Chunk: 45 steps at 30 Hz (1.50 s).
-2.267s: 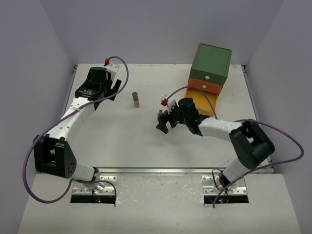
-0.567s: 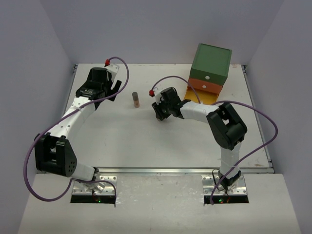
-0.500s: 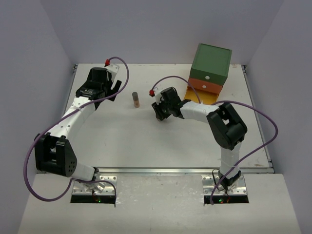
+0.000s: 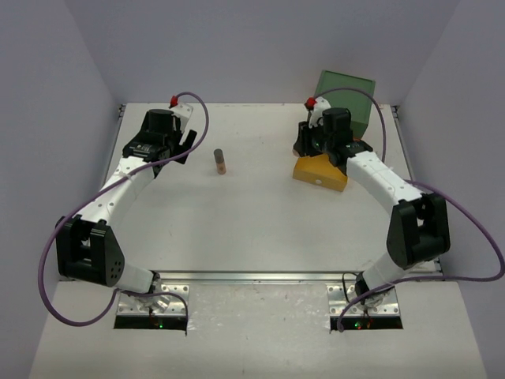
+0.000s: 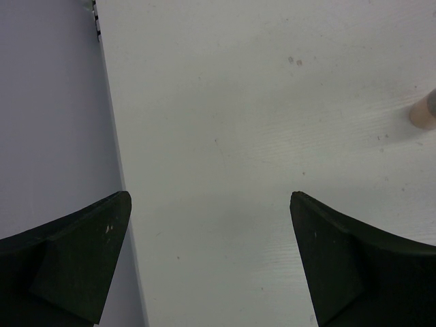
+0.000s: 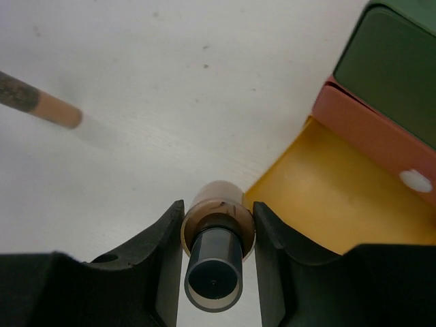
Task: Organize the makeup
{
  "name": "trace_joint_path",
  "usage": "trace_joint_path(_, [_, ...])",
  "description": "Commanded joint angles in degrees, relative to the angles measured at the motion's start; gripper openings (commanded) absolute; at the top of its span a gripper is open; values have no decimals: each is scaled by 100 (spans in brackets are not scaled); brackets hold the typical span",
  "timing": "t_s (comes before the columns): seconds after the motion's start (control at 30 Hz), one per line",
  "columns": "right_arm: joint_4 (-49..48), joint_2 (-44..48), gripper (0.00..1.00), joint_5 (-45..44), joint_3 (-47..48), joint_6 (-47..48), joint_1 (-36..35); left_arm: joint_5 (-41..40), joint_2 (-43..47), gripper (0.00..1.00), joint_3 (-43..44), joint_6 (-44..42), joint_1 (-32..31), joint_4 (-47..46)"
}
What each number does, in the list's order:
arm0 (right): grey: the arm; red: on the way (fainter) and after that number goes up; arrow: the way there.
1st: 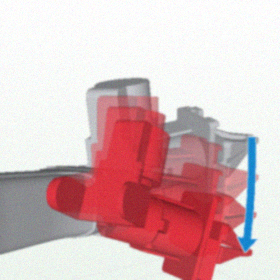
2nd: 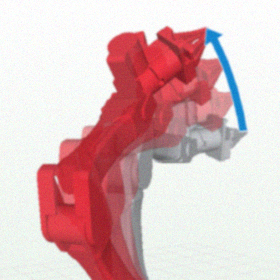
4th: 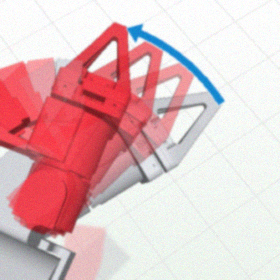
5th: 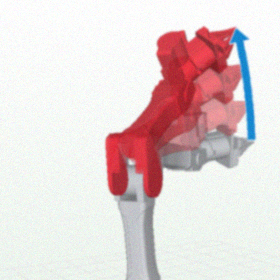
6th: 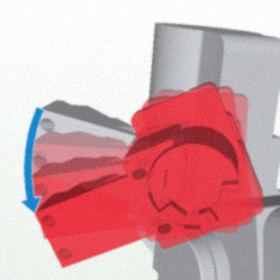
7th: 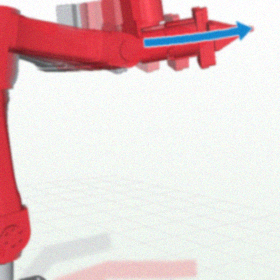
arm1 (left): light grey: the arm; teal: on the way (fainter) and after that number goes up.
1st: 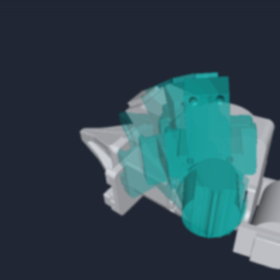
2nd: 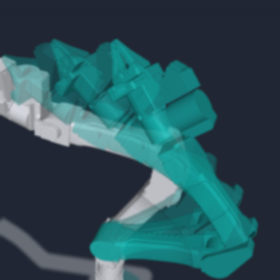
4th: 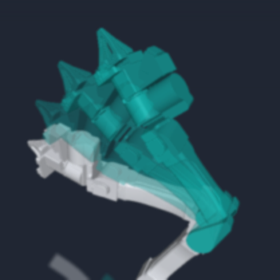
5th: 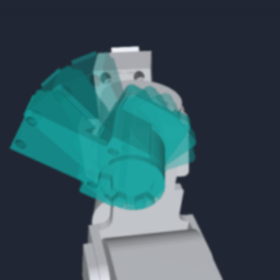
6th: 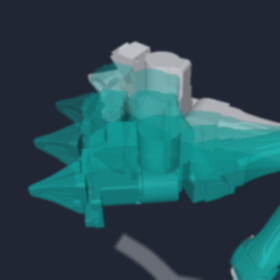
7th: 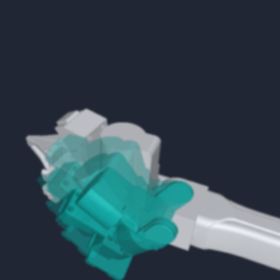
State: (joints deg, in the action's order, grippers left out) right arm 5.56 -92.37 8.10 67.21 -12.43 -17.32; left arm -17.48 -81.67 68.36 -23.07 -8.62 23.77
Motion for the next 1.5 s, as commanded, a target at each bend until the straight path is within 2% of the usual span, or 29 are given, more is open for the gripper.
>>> trace_joint_path(0.0, [1757, -184, 3, -1524, 459, 1459, -125, 50, 27, 100, 220, 34, 68, -171])
trace_joint_path(0.2, [2977, -1035, 4, -2923, 1443, 2658, -120, 108, -60, 100, 304, 60, 71, -153])
trace_joint_path(0.3, [3172, -1451, 4, -3585, 1750, 3082, -117, 131, -54, 100, 310, 57, 71, -148])
trace_joint_path(0.43, [3186, -1870, 6, -3888, 1986, 3560, -114, 87, -42, 100, 266, 45, 71, -145])
trace_joint_path(0.57, [3190, -2334, 15, -4204, 2108, 3897, -111, 61, -25, 100, 222, 33, 71, -162])
trace_joint_path(0.6, [3202, -2415, 21, -4233, 2127, 3905, -105, 65, -23, 100, 215, 39, 71, -162])
trace_joint_path(0.67, [3231, -2558, 42, -4255, 2171, 3934, -105, 90, -16, 100, 175, 36, 71, -166])
trace_joint_path(0.83, [3258, -2570, 68, -4140, 2323, 3796, -110, 275, -84, 100, 116, 8, 71, -147])
trace_joint_path(0.87, [3258, -2554, 71, -4121, 2360, 3792, -114, 357, -119, 100, 128, 0, 71, -112])
trace_joint_path(1.07, [3207, -2323, 76, -3976, 2541, 3775, -114, 1180, -418, 100, 430, -13, -41, 109])
trace_joint_path(1.23, [3108, -1877, 76, -3343, 2530, 3598, -119, 1527, -770, 100, 772, -195, -525, 140])
trace_joint_path(1.37, [2743, -1153, 77, -2713, 2107, 3306, -114, 1590, -1357, 100, 1168, -426, -1069, 158])
trace_joint_path(1.47, [2357, -606, 78, -2367, 1652, 3140, -114, 1667, -1674, 100, 1467, -404, -1210, 301])
